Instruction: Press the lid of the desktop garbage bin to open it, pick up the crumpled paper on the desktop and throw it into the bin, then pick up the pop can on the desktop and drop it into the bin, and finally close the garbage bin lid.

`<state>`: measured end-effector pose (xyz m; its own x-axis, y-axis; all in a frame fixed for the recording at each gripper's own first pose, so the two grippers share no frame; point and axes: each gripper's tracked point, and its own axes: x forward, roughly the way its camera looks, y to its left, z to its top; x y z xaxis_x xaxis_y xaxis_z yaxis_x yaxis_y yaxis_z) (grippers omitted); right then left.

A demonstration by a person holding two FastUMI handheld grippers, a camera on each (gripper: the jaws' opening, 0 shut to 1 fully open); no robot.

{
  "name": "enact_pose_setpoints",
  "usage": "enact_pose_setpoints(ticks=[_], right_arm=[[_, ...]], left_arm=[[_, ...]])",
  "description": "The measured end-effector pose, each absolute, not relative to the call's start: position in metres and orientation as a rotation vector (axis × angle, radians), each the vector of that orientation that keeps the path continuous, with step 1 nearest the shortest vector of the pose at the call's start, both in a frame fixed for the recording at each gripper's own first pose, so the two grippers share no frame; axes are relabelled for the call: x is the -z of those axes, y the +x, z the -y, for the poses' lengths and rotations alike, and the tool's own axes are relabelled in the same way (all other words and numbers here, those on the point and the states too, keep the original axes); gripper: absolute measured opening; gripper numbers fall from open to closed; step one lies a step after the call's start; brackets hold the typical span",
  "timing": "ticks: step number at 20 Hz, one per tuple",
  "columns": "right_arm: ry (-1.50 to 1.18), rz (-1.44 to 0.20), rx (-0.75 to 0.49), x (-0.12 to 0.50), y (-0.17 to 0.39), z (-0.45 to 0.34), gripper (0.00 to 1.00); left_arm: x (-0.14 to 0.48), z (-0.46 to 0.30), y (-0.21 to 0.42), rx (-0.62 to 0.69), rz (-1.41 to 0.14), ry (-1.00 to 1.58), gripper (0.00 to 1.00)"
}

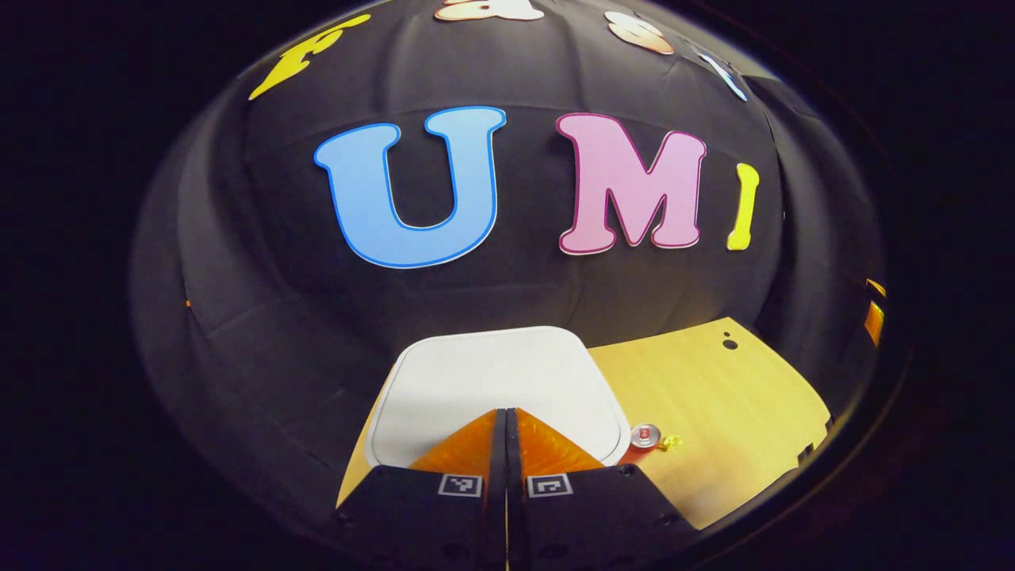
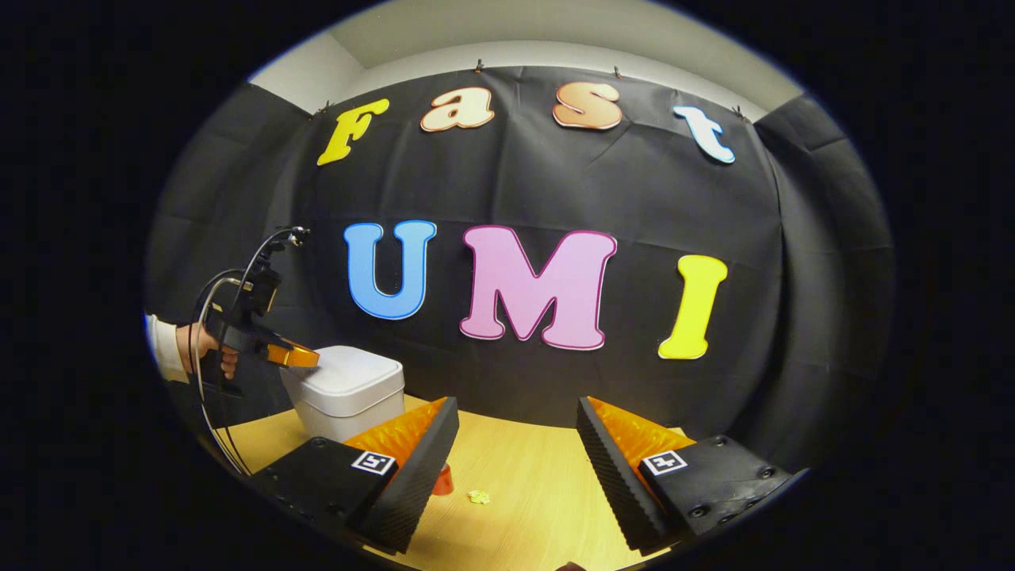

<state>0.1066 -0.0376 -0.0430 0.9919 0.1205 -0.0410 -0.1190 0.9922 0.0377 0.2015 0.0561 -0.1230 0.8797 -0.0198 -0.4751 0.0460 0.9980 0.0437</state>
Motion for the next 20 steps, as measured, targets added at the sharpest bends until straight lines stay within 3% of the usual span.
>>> enact_pose_setpoints(ticks=[8, 15, 20], right_arm=[[0.075, -0.108, -0.182, 0.081, 0.152, 0.047, 0.96], [0.084, -0.184, -0.173, 0.099, 0.167, 0.039, 0.97], [0.028, -0.268, -0.182, 0.126, 0.176, 0.019, 0.97]], left_arm=[[0.144, -0.059, 0.205, -0.026, -0.581, 0.071, 0.07], [0.102, -0.063, 0.212, -0.049, -0.378, 0.056, 0.08], [0.022, -0.060, 0.204, -0.005, -0.162, 0.119, 0.25]])
